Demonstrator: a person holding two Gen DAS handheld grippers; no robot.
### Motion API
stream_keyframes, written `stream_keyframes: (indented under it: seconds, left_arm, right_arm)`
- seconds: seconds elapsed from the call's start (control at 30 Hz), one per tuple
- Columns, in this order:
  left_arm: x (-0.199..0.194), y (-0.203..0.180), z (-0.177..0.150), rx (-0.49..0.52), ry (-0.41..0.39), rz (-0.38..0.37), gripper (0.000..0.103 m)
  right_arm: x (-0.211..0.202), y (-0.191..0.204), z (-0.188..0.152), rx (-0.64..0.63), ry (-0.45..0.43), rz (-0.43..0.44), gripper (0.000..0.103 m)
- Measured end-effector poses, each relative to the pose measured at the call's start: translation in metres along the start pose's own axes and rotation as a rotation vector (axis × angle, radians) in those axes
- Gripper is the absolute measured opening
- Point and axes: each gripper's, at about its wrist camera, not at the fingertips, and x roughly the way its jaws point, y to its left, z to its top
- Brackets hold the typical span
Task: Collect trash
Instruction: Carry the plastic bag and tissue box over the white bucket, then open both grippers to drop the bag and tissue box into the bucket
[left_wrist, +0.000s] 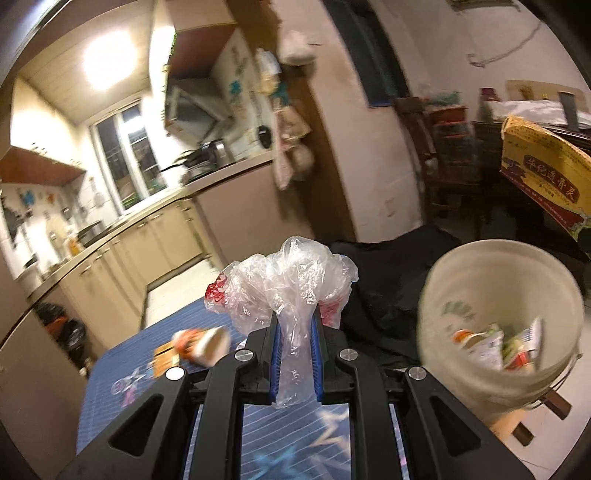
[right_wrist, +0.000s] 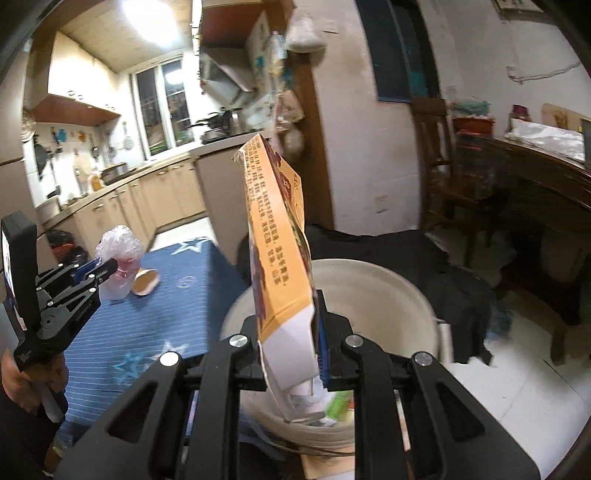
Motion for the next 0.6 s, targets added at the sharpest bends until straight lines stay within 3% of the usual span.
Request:
stream_keyframes:
  seconds: [0.2, 0.37, 0.6]
  left_arm:
    - [0.015, -0.045, 0.019, 0.005, -0.003, -0.24, 0.015]
    - [0.034, -0.074, 0.036, -0.039, 0.029, -0.54, 0.015]
    - [0.063, -0.101, 0.035, -0.061, 0.085, -0.658, 0.015]
  right_arm:
    - [-0.002, -0.036, -0.003, 0.032, 0.0, -0.076, 0.016]
    - [0.0, -0.054, -0.007, 0.057, 0.023, -0.096, 0.016]
    - [0.025, -0.067, -0.018, 0.123, 0.107, -0.062, 0.016]
